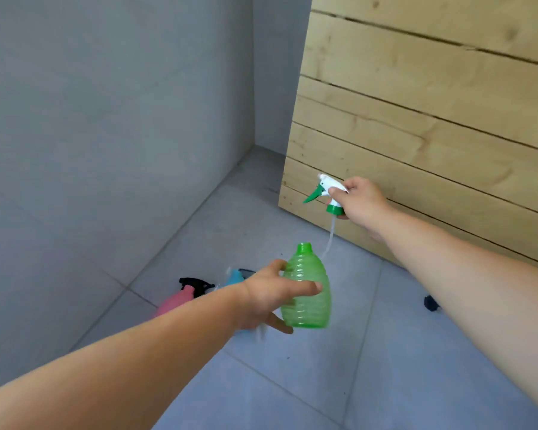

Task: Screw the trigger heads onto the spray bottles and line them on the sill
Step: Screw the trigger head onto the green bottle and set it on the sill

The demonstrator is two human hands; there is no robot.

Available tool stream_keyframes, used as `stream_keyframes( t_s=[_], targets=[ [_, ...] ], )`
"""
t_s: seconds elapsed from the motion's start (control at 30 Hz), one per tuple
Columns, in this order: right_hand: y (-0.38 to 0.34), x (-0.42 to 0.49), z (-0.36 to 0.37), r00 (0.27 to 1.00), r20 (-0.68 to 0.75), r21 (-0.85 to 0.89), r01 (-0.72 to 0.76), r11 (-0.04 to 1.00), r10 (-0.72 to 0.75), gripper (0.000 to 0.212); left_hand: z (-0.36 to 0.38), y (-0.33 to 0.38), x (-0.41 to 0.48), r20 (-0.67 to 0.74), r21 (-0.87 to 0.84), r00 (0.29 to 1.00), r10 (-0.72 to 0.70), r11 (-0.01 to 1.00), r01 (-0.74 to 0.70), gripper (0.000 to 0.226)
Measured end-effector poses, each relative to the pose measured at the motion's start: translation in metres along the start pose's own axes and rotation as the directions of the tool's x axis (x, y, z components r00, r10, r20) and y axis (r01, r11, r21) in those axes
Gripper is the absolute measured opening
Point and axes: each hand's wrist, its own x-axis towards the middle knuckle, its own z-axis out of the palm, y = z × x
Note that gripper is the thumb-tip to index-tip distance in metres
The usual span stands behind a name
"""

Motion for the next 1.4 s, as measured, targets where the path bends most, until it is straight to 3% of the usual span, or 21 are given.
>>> stream_keyframes(
  t_s=[0.17,0.33,0.47,0.77,0.97,1.2,1.4],
  targets=[
    [-0.094,-0.053,-0.046,0.974,-0.177,0.258,0.182,0.949,-0.138,0.014,-0.025,0.020,-0.070,-0.045,0.166,0.991,0.125,0.979,-0.116,0.081],
    [-0.145,-0.107,-0.070,0.948,-0.258,0.417,0.284,0.863,-0.187,0.010,-0.042,0.030,-0.130,-0.061,0.219,0.979,0.193,0.960,-0.176,0.068],
    [-0.167,-0.143,-0.074,0.944,-0.233,0.439,0.315,0.841,-0.232,0.013,-0.049,0.027,-0.162,-0.075,0.227,0.970,0.232,0.951,-0.210,0.062],
    [-0.177,-0.191,-0.055,0.941,-0.162,0.413,0.338,0.846,-0.297,0.009,-0.054,0.021,-0.192,-0.045,0.247,0.942,0.334,0.917,-0.313,0.079],
    [-0.166,-0.206,-0.027,0.951,0.045,0.421,0.260,0.869,-0.306,0.003,-0.051,0.024,-0.197,-0.004,0.209,0.930,0.368,0.910,-0.359,0.081],
    [-0.153,-0.206,-0.015,0.926,0.227,0.433,0.180,0.883,-0.301,0.006,-0.052,0.036,-0.204,0.060,0.144,0.930,0.364,0.918,-0.369,0.065],
    [-0.146,-0.200,-0.025,0.819,0.432,0.372,0.220,0.902,-0.378,0.034,-0.053,0.040,-0.207,0.081,0.134,0.921,0.381,0.912,-0.389,0.062]
  ],
)
